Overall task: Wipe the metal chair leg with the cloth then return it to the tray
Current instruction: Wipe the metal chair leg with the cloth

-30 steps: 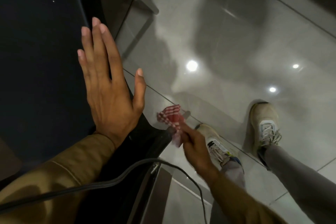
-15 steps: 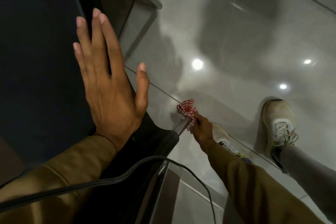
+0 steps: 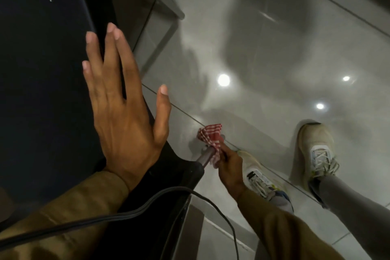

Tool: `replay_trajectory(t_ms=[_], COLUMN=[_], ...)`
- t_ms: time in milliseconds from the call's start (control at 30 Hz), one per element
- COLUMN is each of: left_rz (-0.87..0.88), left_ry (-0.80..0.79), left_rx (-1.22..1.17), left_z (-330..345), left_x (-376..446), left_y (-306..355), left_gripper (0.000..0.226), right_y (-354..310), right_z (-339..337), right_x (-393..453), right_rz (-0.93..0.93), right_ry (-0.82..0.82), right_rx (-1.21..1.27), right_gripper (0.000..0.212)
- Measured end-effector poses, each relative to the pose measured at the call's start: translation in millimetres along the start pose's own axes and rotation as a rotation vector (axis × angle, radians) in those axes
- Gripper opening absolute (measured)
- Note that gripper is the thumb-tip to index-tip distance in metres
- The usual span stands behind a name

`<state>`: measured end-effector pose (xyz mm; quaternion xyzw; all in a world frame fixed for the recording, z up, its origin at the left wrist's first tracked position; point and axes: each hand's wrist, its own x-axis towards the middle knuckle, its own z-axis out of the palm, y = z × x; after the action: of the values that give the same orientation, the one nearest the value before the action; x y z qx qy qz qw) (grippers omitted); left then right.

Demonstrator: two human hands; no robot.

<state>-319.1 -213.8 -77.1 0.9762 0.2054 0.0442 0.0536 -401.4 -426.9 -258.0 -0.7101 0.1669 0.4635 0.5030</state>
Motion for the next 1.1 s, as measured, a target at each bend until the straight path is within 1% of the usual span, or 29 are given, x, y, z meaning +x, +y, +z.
replay_trajectory(t_ms=[67, 133, 233, 300, 367, 433, 500, 567, 600, 667, 733, 767, 800, 867, 933, 1000, 1033, 1100], left_rz=[-0.005, -0.001, -0.006, -0.023, -0.027, -0.035, -0.033, -0.037, -0.040, -0.036, -0.028, -0.027, -0.025, -0.021, -0.011, -0.018, -0.028, -0.037], left_ry=[0.008, 0.007, -0.011, -0.028, -0.035, -0.036, -0.034, -0.044, -0.047, -0.065, -0.077, -0.075, -0.065, -0.053, -0.059, -0.066, -0.072, -0.097], left_rx=[-0.012, -0.002, 0.017, 0.028, 0.027, 0.034, 0.037, 0.013, 0.009, 0.010, 0.009, 0.021, 0.024, 0.014, 0.056, 0.069, 0.068, 0.054], left_z=[2, 4, 2, 0, -2, -3, -5, -5, -6, -8, -7, -7, -4, 1, 6, 6, 7, 9], left_x=[0, 2, 1, -1, 0, 2, 4, 5, 6, 4, 1, -2, -4, -3, -2, -4, -5, -6], left_y=[0, 2, 1, 0, 2, 4, 5, 6, 6, 6, 4, 2, 2, 3, -1, -3, -3, 0], left_gripper=[0.076, 0.076, 0.075, 0.076, 0.077, 0.077, 0.076, 0.076, 0.076, 0.075, 0.075, 0.075, 0.075, 0.075, 0.076, 0.078, 0.078, 0.080], right_y=[14, 13, -3, -27, -50, -62, -62, -48, -37, -12, 17, 26, 31, 31, 21, 2, -12, -41], right_z=[-3, -3, 2, 1, -2, 0, 1, 2, 1, 0, -1, 0, 2, 3, 3, -2, -6, -9], right_x=[35, 50, 27, -20, -67, -93, -90, -67, -48, -5, 40, 57, 70, 78, 56, 15, -7, -47], right_rz=[0.096, 0.134, 0.136, 0.071, -0.036, -0.136, -0.203, -0.213, -0.164, 0.033, 0.253, 0.307, 0.286, 0.146, 0.060, 0.040, 0.005, -0.081], right_ry=[-0.027, -0.009, 0.018, -0.002, -0.068, -0.079, -0.053, -0.030, -0.028, -0.003, 0.050, 0.065, 0.038, 0.043, -0.012, -0.081, -0.118, -0.099], right_rx=[-0.117, -0.152, -0.049, 0.059, 0.161, 0.102, 0.124, 0.184, 0.189, 0.179, 0.217, 0.152, 0.026, -0.269, -0.381, -0.322, -0.274, -0.207], right_gripper=[0.035, 0.031, 0.029, 0.025, 0.025, 0.032, 0.031, 0.026, 0.026, 0.026, 0.016, 0.015, 0.021, 0.033, 0.030, 0.027, 0.030, 0.036])
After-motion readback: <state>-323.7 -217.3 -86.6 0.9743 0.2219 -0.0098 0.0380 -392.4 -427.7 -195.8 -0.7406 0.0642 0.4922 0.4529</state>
